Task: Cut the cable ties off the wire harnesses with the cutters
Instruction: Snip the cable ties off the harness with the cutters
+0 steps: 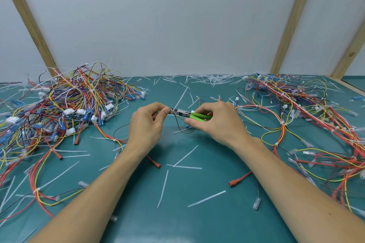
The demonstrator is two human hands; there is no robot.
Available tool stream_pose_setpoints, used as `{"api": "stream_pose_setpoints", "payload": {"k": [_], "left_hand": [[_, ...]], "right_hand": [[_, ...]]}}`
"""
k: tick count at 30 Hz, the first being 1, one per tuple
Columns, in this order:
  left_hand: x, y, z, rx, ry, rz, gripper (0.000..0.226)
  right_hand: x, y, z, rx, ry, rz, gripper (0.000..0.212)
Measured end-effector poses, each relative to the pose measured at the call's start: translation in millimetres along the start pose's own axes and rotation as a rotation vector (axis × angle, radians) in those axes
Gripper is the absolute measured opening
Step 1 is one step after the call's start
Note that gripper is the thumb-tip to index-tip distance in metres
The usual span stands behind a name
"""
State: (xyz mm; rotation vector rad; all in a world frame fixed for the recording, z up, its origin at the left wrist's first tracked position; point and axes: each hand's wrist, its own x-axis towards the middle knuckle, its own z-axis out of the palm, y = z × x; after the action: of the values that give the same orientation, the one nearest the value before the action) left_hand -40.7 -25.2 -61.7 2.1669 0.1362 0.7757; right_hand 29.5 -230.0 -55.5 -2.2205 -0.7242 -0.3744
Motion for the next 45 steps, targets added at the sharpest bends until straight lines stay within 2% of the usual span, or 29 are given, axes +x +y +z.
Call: {"api": "stream_pose_setpoints", "payload": {"k": [21, 28, 36, 41, 45], "left_hand": [[-3.8, 6.2, -2.4, -0.043, -0.036, -0.044, 0.019], [-3.6, 6.2, -2.6, -0.044, -0.049, -0.037, 0.019], [-4.0, 6.6, -2.2, -0.041, -0.053, -0.038, 0.02], [-4.2, 7.6, -1.9, -0.053, -0.054, -0.036, 0.019], [-5.0, 7.6, -3.0, -0.056, -0.052, -0.037, 0.02]], "right_hand": [[-1.1, 3.2, 5.3, -0.014, -0.055, 0.065, 0.042], [-0.5, 3.5, 6.5, -0.007, -0.058, 0.088, 0.06], [0.0, 0.2, 4.1, -0.006, -0.047, 0.08, 0.058], [0.7, 1.2, 2.3, 0.026, -0.081, 0.104, 0.079], [1.8, 0.5, 3.7, 0.024, -0.082, 0.107, 0.078]]}}
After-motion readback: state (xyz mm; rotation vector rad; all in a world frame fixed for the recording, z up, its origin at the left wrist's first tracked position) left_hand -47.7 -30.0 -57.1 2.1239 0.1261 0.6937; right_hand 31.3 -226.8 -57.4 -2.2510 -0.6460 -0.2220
